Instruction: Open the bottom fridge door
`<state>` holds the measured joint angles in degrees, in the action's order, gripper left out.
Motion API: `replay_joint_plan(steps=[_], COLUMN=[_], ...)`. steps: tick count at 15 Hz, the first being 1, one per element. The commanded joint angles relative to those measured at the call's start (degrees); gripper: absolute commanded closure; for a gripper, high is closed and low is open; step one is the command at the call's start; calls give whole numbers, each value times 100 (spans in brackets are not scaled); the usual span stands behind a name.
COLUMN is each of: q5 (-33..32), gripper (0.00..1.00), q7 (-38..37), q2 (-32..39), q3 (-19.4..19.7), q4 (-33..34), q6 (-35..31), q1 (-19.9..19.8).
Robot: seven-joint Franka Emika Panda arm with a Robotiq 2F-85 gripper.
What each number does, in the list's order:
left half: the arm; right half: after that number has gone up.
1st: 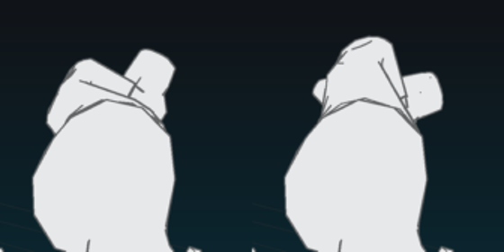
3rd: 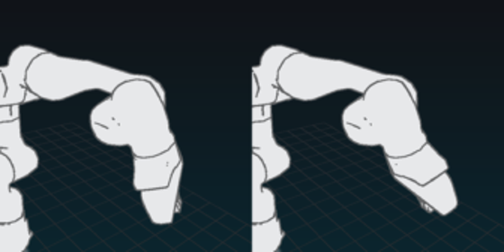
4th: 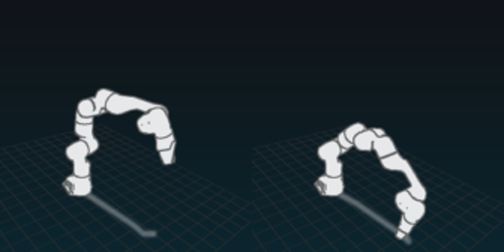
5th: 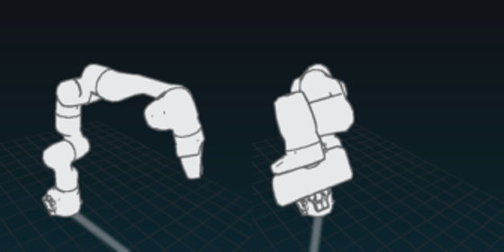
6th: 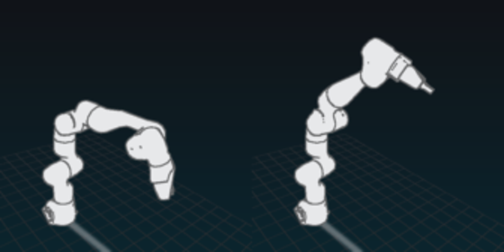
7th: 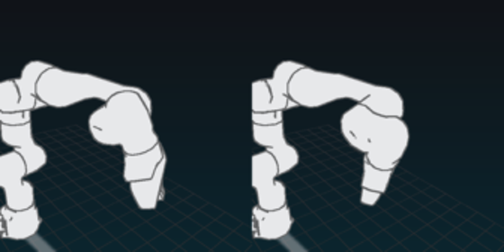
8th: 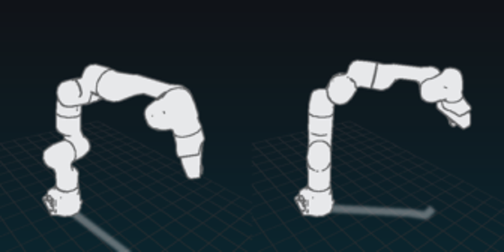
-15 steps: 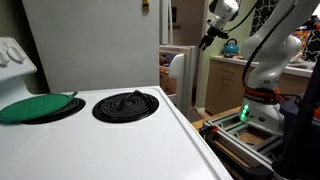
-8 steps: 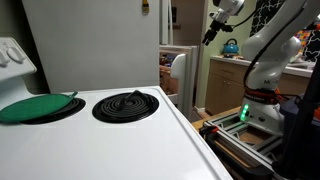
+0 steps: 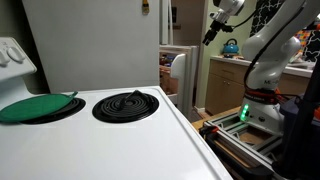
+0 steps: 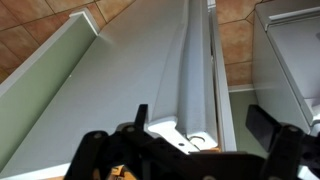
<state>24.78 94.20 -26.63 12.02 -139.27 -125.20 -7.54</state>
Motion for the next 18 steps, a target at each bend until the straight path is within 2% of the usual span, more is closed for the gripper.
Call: replay_joint_plan(steps=[1,8,18], q5=[-120,129,33], gripper=[0,0,0], q7=[-394,-861,-815], q2=[-110,-268,-434], q3=[305,592,522], q4=[167,688,801], q6=[475,2151,1939], q1=[90,109,93])
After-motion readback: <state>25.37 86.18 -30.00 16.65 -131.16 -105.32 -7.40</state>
